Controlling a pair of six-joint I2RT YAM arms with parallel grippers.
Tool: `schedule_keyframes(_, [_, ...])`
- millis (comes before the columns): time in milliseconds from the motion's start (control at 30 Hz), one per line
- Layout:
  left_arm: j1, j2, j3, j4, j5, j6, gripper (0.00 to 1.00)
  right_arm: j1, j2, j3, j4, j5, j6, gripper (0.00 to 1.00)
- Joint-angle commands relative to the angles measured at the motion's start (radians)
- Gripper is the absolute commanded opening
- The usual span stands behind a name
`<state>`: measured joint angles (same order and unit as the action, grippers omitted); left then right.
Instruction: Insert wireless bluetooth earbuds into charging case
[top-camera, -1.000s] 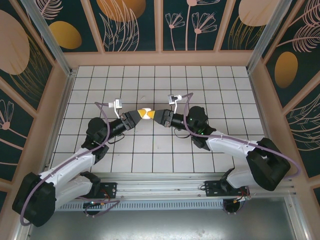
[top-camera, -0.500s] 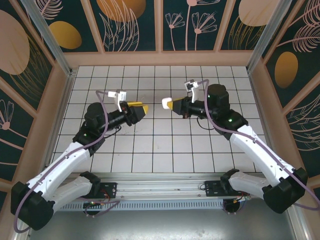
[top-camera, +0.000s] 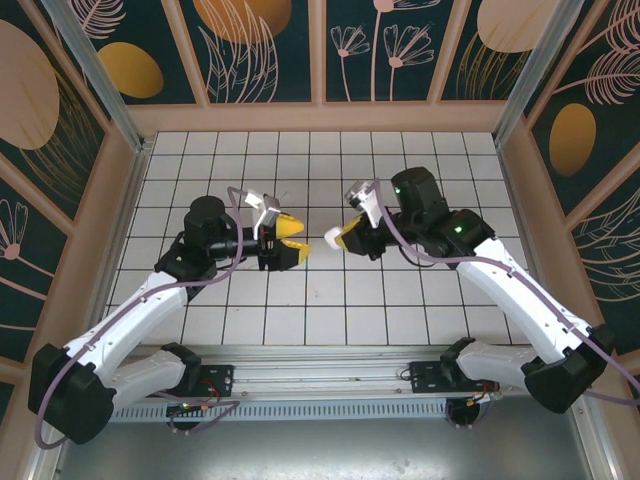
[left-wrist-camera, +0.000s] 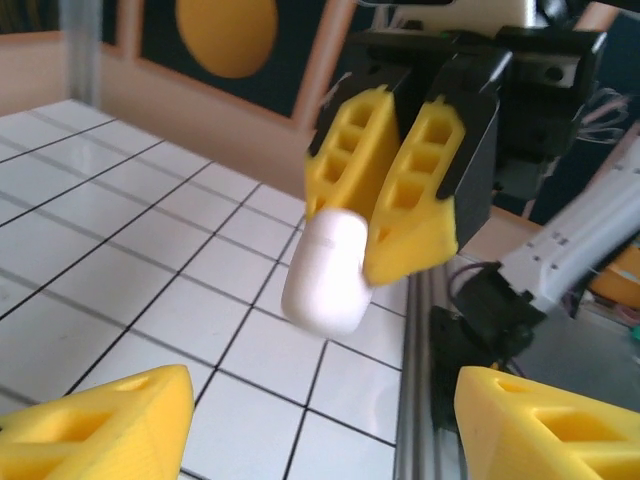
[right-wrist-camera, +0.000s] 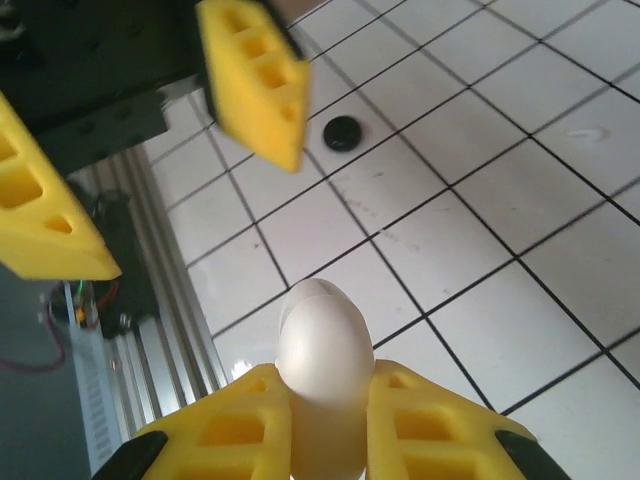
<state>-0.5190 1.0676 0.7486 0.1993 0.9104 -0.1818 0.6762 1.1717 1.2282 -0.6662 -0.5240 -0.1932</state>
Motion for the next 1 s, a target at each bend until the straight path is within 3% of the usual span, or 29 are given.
schedule_keyframes(0, [-0.021, 0.000, -0.048, 0.135, 0.142, 0.042, 0.69, 0.058, 0.026, 0.044, -0.066, -0.001, -0.156, 0.12])
schedule_keyframes(200, [-0.071, 0.057, -0.021, 0.091, 0.192, 0.116, 0.69, 0.108, 0.073, 0.069, -0.076, 0.001, -0.201, 0.12])
schedule_keyframes(467, [-0.088, 0.119, 0.020, -0.049, 0.195, 0.214, 0.55, 0.123, 0.097, 0.079, -0.046, -0.014, -0.193, 0.10])
schedule_keyframes(567, [-0.088, 0.134, 0.015, -0.051, 0.187, 0.216, 0.46, 0.124, 0.097, 0.076, -0.036, -0.018, -0.193, 0.09])
schedule_keyframes(767, [-0.087, 0.153, 0.018, -0.059, 0.179, 0.225, 0.13, 0.123, 0.096, 0.078, -0.035, -0.015, -0.191, 0.08])
schedule_keyframes(867, [-0.088, 0.149, 0.018, -0.079, 0.161, 0.238, 0.19, 0.120, 0.092, 0.078, -0.030, -0.012, -0.190, 0.06])
schedule_keyframes(967, [-0.087, 0.135, 0.005, -0.088, 0.151, 0.248, 0.38, 0.118, 0.090, 0.082, -0.032, -0.021, -0.195, 0.05])
